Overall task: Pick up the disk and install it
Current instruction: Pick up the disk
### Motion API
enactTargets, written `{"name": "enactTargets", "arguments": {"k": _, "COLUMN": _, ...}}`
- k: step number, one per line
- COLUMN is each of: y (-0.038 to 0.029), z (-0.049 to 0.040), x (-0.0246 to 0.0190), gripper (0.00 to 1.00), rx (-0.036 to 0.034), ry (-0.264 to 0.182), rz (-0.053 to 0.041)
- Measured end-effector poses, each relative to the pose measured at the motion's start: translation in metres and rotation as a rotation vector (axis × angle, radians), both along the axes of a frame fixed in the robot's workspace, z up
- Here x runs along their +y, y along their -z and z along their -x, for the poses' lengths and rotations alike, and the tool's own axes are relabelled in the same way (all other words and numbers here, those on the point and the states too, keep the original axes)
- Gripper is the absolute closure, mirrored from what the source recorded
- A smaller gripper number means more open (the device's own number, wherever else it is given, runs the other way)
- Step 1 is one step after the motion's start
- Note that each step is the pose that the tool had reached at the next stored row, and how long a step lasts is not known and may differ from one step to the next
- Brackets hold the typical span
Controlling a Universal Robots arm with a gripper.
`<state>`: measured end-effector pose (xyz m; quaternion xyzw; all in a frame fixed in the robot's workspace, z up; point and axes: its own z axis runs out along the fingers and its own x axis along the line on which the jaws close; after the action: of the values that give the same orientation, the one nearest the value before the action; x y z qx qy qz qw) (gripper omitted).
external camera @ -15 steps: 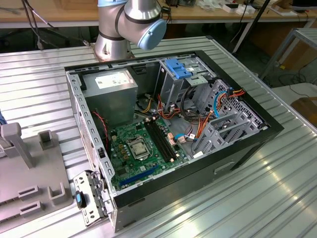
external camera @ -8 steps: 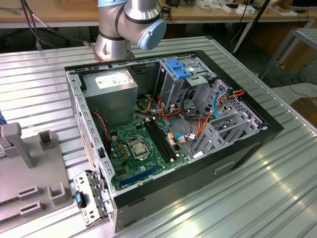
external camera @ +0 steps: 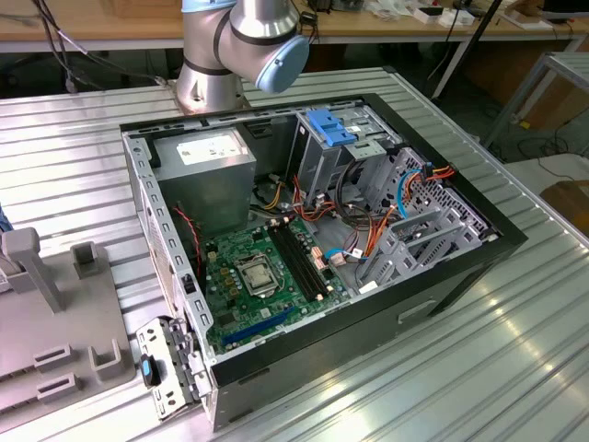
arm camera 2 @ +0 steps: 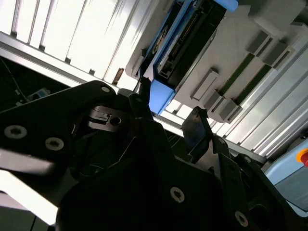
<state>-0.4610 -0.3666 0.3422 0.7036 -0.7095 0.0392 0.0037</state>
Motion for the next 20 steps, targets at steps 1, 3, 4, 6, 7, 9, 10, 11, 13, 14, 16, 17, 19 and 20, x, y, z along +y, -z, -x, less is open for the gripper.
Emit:
{"name": "enactTargets", "arguments": {"k": 1, "y": 0.0002, "z": 0.0, "x": 0.0, "gripper": 0.45, "rx": -0.0001, "ry": 0.0, "rz": -0.0001}}
{"name": "enactTargets", "arguments": {"k": 3, "y": 0.0011, "z": -0.0001, "x": 0.0, "gripper": 0.45, "rx": -0.0005, "ry": 0.0, "rz": -0.0002}}
{"name": "enactTargets", "arguments": {"k": 4, "y": 0.0021, "z": 0.0, "x": 0.0, "gripper": 0.45, "rx": -0.0006, "ry": 0.0, "rz": -0.0002}}
{"name": "enactTargets", "arguments": {"k": 6, "y": 0.0043, "z": -0.0001, "x": 0.0002, "gripper": 0.45, "rx": -0.0002, "ry": 0.0, "rz": -0.0001}}
{"name": "enactTargets", "arguments": {"k": 7, "y": 0.0057, "z": 0.0, "x": 0.0005, "gripper": 0.45, "rx": -0.0002, "ry": 0.0, "rz": -0.0002}}
{"name": "enactTargets", "arguments": {"k": 9, "y": 0.0068, "z": 0.0, "x": 0.0007, "gripper": 0.45, "rx": -0.0001, "ry": -0.001, "rz": -0.0005}}
{"name": "enactTargets", "arguments": {"k": 10, "y": 0.0078, "z": 0.0, "x": 0.001, "gripper": 0.45, "rx": -0.0002, "ry": -0.001, "rz": -0.0009}}
{"name": "enactTargets", "arguments": {"k": 11, "y": 0.0085, "z": 0.0, "x": 0.0012, "gripper": 0.45, "rx": -0.0002, "ry": -0.001, "rz": -0.0011}}
{"name": "enactTargets", "arguments": {"k": 13, "y": 0.0105, "z": 0.0001, "x": 0.0013, "gripper": 0.45, "rx": -0.0004, "ry": -0.002, "rz": -0.0028}}
{"name": "enactTargets", "arguments": {"k": 14, "y": 0.0112, "z": 0.0001, "x": 0.0014, "gripper": 0.45, "rx": -0.0002, "ry": -0.002, "rz": -0.0039}}
{"name": "enactTargets", "arguments": {"k": 16, "y": 0.0134, "z": 0.0002, "x": 0.0014, "gripper": 0.45, "rx": -0.0003, "ry": -0.003, "rz": -0.0067}}
{"name": "enactTargets", "arguments": {"k": 17, "y": 0.0143, "z": 0.0002, "x": 0.0014, "gripper": 0.45, "rx": -0.0003, "ry": -0.004, "rz": -0.0071}}
{"name": "enactTargets", "arguments": {"k": 19, "y": 0.0161, "z": 0.0004, "x": 0.0014, "gripper": 0.45, "rx": -0.0003, "ry": -0.005, "rz": -0.0076}}
{"name": "enactTargets", "arguments": {"k": 20, "y": 0.0169, "z": 0.0004, "x": 0.0014, "gripper": 0.45, "rx": -0.0001, "ry": -0.005, "rz": -0.0079}}
